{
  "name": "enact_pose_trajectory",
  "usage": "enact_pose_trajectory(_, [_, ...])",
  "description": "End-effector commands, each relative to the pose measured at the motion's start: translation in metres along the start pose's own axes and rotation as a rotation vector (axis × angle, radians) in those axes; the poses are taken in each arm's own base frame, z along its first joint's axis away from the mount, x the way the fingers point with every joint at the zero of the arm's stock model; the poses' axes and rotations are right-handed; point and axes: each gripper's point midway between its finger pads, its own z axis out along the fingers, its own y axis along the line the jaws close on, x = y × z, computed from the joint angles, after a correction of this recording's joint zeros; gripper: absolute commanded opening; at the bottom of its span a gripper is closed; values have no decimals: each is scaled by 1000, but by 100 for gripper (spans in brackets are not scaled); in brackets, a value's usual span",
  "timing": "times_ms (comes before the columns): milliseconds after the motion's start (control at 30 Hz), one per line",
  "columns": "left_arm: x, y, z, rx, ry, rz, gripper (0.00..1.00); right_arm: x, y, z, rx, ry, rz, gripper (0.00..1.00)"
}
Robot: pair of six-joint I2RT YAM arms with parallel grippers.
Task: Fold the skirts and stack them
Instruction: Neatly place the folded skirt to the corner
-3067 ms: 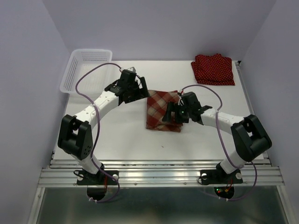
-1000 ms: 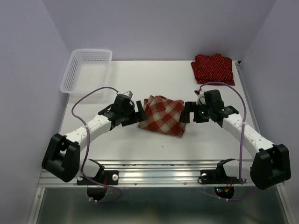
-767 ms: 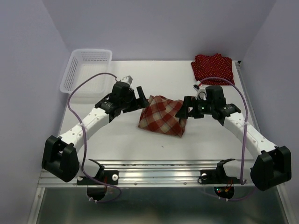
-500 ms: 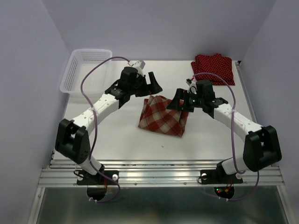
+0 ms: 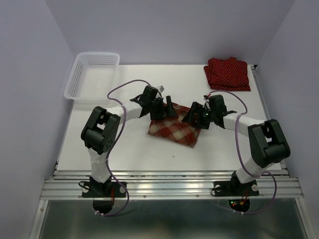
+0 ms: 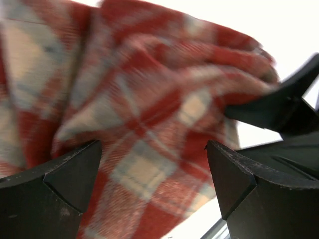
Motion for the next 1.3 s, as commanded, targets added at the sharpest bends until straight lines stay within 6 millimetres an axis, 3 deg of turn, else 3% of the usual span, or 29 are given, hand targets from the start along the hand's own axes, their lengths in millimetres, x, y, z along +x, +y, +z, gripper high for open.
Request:
enact_pose_trajectory(0, [-13, 34, -1, -64, -35, -22, 99, -4, -24, 4, 51, -29, -47, 100])
enact_pose_trajectory(67, [-18, 44, -3, -79, -45, -36, 99, -7, -26, 5, 43, -21, -80, 100])
enact_pose_trajectory(167, [-19, 37, -9, -57, -41, -14, 99, -9, -13, -3, 15, 9, -120, 100])
enact_pose_trajectory(300, [-31, 7, -45, -9, -95, 16, 99, -37, 20, -38, 1, -85, -186, 100])
enact_pose_trajectory(367, [-42, -5, -62, -3, -143, 27, 99, -43, 24, -61, 52, -141, -182, 100])
enact_pose_trajectory(400, [-49, -15, -78, 3, -180, 38, 99, -45, 23, -68, 74, -160, -171, 100])
enact_pose_trajectory(500, [-66, -15, -113, -90, -294, 36, 99, -35, 0, -86, 213, -195, -68, 100])
enact_pose_trajectory(567, [-71, -16, -136, -127, -350, 36, 99, -24, -15, -88, 262, -208, 7, 100])
enact_pose_trajectory(633, [-66, -7, -147, -186, -356, 23, 99, -25, -14, -91, 249, -250, 38, 100])
enact_pose_trajectory(800, [-52, 13, -166, -266, -402, -16, 99, -15, -19, -72, 275, -250, 87, 100])
enact_pose_trajectory(967, [-28, 28, -157, -273, -346, -32, 99, -5, -12, -38, 221, -186, 65, 100])
enact_pose_trajectory(1067, [-18, 32, -151, -268, -318, -39, 99, 4, -28, -20, 283, -165, 93, 100])
enact_pose_trajectory(1267, [-12, 33, -146, -257, -292, -38, 99, 26, -60, -17, 396, -136, 126, 100])
